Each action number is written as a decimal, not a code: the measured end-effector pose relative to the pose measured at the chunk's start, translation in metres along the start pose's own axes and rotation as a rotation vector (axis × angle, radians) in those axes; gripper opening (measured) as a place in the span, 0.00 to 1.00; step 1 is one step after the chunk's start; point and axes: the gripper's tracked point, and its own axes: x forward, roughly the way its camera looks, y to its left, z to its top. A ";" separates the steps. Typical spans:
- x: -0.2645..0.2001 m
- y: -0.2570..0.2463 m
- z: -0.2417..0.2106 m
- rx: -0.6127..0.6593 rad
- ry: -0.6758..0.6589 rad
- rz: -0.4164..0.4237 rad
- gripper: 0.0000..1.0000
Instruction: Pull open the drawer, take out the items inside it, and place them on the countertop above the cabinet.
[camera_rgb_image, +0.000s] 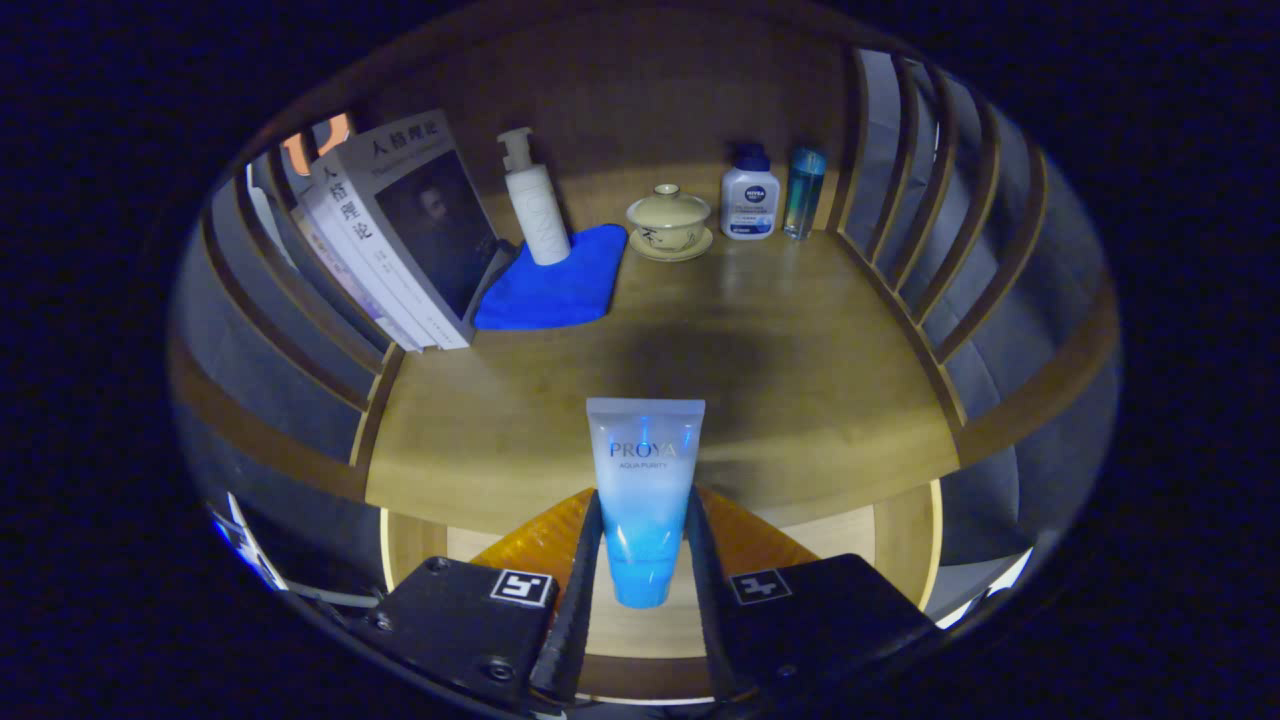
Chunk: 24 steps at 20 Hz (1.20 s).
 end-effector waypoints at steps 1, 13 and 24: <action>0.004 0.002 0.004 0.004 0.002 0.008 0.51; 0.043 -0.006 0.032 0.008 -0.010 -0.044 0.52; 0.017 -0.001 0.022 0.035 -0.040 -0.044 0.60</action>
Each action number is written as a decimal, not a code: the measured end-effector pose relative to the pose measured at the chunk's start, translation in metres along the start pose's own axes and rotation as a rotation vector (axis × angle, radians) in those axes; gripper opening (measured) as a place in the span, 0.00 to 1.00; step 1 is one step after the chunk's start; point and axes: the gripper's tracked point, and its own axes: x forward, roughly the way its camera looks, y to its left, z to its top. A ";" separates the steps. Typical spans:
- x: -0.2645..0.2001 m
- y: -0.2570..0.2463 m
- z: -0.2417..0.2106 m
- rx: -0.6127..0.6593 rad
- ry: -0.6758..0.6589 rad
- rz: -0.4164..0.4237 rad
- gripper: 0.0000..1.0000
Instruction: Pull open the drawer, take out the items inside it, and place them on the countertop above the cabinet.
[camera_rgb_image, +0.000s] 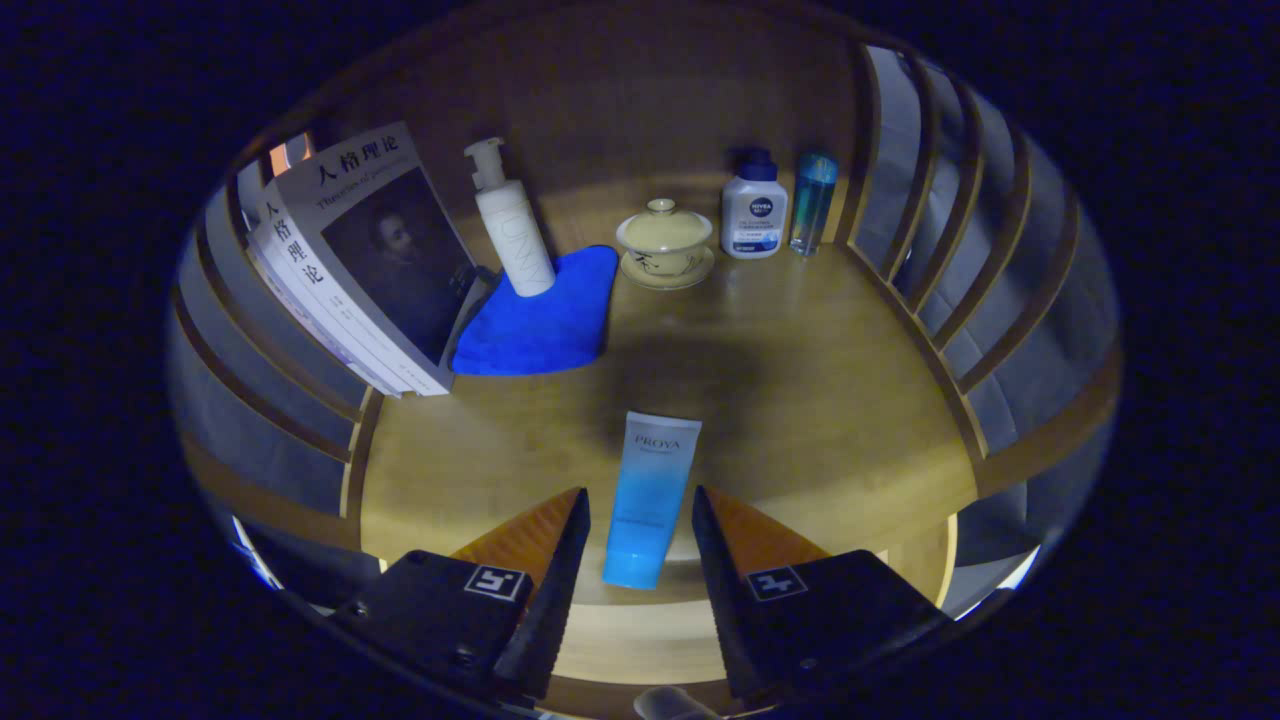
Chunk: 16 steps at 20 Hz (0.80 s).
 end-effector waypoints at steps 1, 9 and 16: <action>0.000 0.000 -0.007 -0.006 0.003 0.000 0.61; -0.038 0.000 -0.023 -0.050 -0.061 -0.009 0.65; -0.084 0.012 -0.049 -0.140 -0.219 0.021 0.65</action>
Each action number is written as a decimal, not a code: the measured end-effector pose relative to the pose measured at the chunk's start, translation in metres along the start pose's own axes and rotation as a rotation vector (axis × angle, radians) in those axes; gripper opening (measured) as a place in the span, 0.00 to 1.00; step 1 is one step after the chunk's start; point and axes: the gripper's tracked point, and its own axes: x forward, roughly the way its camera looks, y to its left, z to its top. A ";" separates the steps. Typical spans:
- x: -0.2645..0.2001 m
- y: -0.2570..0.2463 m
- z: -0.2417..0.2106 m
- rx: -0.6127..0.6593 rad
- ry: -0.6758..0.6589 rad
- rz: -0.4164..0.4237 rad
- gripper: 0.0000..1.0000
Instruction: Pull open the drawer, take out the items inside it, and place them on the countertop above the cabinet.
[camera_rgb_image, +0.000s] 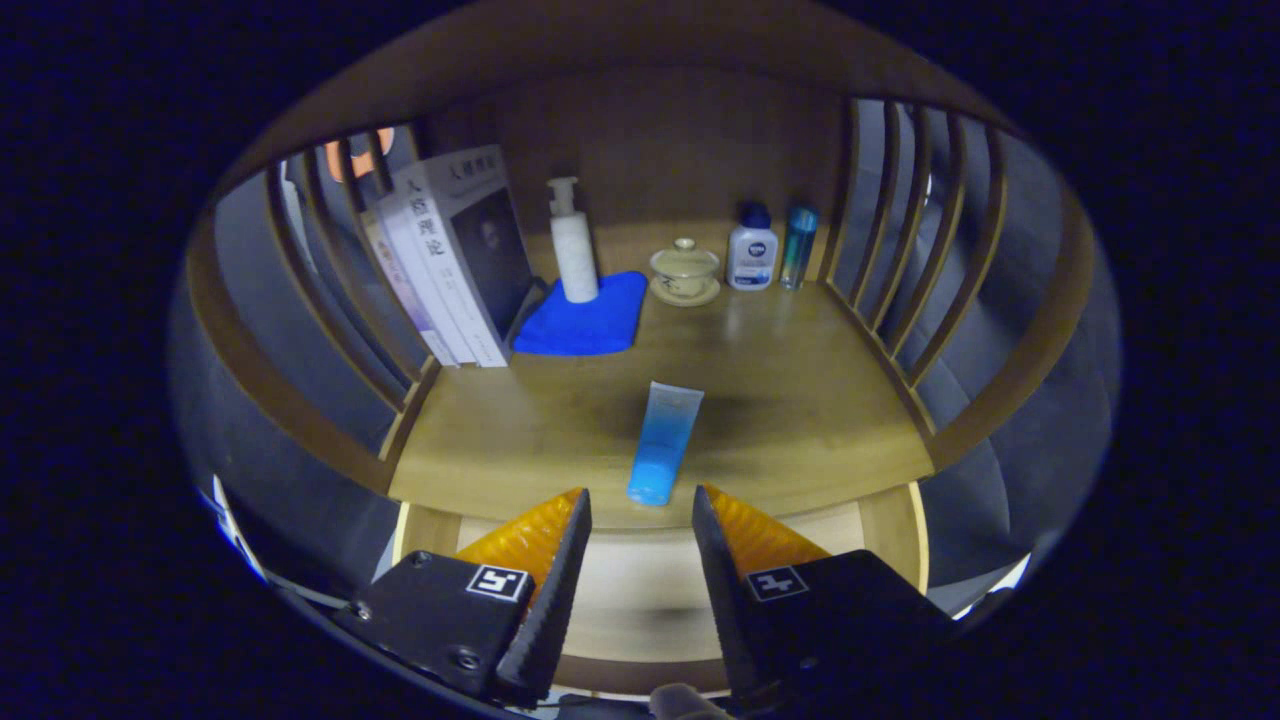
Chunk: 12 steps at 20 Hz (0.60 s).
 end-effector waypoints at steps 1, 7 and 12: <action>-0.010 0.004 -0.004 -0.018 -0.029 0.008 0.65; -0.079 0.021 -0.024 -0.081 -0.283 0.074 0.65; -0.133 0.022 -0.061 -0.100 -0.455 0.099 0.84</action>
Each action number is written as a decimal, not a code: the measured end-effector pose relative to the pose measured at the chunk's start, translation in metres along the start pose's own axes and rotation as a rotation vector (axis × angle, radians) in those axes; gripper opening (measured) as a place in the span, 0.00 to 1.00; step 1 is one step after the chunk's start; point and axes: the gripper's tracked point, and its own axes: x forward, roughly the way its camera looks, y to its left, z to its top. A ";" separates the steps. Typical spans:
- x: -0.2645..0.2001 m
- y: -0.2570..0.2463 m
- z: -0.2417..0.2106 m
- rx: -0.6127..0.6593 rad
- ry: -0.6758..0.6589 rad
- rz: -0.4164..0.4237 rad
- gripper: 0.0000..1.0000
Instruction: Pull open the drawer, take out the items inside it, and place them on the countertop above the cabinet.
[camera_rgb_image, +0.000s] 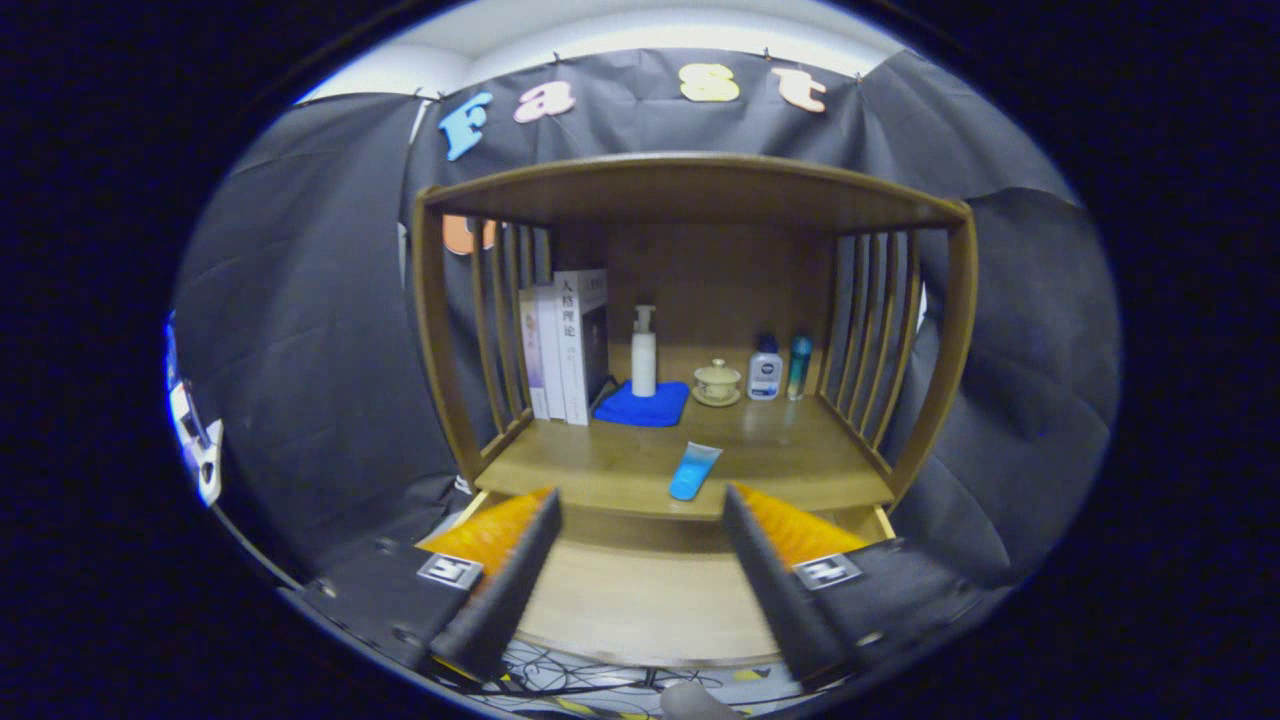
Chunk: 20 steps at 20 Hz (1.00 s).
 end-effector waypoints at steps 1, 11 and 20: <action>-0.011 0.002 -0.007 -0.005 -0.026 0.007 0.93; -0.078 -0.015 -0.094 0.028 -0.247 -0.071 1.00; -0.059 -0.036 -0.203 0.056 -0.161 -0.165 1.00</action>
